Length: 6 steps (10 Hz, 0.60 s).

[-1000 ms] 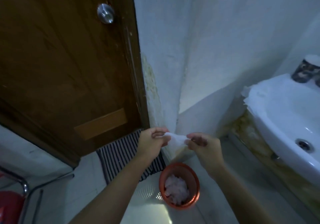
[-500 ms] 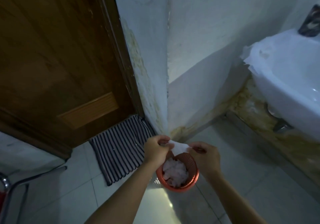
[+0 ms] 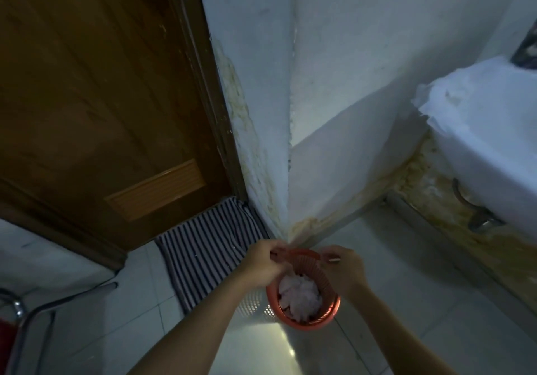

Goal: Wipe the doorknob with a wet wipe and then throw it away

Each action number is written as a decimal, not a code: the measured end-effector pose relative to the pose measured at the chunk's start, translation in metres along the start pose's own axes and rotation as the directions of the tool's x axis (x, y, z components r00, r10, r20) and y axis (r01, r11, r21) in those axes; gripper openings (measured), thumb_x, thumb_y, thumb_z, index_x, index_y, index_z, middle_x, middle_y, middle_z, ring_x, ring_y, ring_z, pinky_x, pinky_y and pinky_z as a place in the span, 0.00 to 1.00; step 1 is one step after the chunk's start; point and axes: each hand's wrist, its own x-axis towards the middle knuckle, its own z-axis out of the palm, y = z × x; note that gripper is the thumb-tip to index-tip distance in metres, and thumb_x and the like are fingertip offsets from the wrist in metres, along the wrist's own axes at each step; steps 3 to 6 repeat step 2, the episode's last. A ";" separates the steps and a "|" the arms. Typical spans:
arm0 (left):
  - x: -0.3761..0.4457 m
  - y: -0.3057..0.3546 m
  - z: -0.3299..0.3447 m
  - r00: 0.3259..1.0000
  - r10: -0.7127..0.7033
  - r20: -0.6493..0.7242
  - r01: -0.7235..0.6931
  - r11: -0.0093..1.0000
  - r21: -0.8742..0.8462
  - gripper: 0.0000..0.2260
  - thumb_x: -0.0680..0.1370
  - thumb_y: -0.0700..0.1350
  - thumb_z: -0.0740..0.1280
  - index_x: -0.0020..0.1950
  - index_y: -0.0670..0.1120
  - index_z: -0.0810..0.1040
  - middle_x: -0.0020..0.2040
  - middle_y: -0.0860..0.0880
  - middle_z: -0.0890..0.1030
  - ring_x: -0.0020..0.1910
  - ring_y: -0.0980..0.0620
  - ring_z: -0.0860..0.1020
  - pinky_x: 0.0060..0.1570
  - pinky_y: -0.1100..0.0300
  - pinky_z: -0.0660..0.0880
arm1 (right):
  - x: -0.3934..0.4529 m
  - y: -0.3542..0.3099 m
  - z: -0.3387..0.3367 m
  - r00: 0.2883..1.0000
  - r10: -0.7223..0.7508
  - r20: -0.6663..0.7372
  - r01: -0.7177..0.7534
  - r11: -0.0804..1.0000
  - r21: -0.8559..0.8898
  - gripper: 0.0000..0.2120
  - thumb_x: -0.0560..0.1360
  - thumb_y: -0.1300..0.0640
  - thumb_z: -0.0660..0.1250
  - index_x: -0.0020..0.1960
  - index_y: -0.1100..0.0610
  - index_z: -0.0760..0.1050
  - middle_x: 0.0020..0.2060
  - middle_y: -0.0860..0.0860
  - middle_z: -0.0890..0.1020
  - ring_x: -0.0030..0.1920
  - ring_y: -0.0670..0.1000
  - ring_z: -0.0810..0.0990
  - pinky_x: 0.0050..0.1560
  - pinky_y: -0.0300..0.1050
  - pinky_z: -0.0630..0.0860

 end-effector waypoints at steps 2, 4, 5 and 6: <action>-0.042 0.055 -0.076 0.993 0.057 0.105 -0.074 0.983 0.168 0.16 0.76 0.39 0.66 0.63 0.42 0.74 0.60 0.46 0.79 0.55 0.56 0.75 0.50 0.72 0.70 | -0.016 -0.102 -0.024 0.957 -0.176 0.230 0.195 0.979 -0.062 0.08 0.68 0.68 0.67 0.45 0.62 0.82 0.40 0.56 0.84 0.43 0.52 0.81 0.35 0.26 0.66; -0.042 0.055 -0.076 0.993 0.057 0.105 -0.074 0.983 0.168 0.16 0.76 0.39 0.66 0.63 0.42 0.74 0.60 0.46 0.79 0.55 0.56 0.75 0.50 0.72 0.70 | -0.016 -0.102 -0.024 0.957 -0.176 0.230 0.195 0.979 -0.062 0.08 0.68 0.68 0.67 0.45 0.62 0.82 0.40 0.56 0.84 0.43 0.52 0.81 0.35 0.26 0.66; -0.042 0.055 -0.076 0.993 0.057 0.105 -0.074 0.983 0.168 0.16 0.76 0.39 0.66 0.63 0.42 0.74 0.60 0.46 0.79 0.55 0.56 0.75 0.50 0.72 0.70 | -0.016 -0.102 -0.024 0.957 -0.176 0.230 0.195 0.979 -0.062 0.08 0.68 0.68 0.67 0.45 0.62 0.82 0.40 0.56 0.84 0.43 0.52 0.81 0.35 0.26 0.66; -0.042 0.055 -0.076 0.993 0.057 0.105 -0.074 0.983 0.168 0.16 0.76 0.39 0.66 0.63 0.42 0.74 0.60 0.46 0.79 0.55 0.56 0.75 0.50 0.72 0.70 | -0.016 -0.102 -0.024 0.957 -0.176 0.230 0.195 0.979 -0.062 0.08 0.68 0.68 0.67 0.45 0.62 0.82 0.40 0.56 0.84 0.43 0.52 0.81 0.35 0.26 0.66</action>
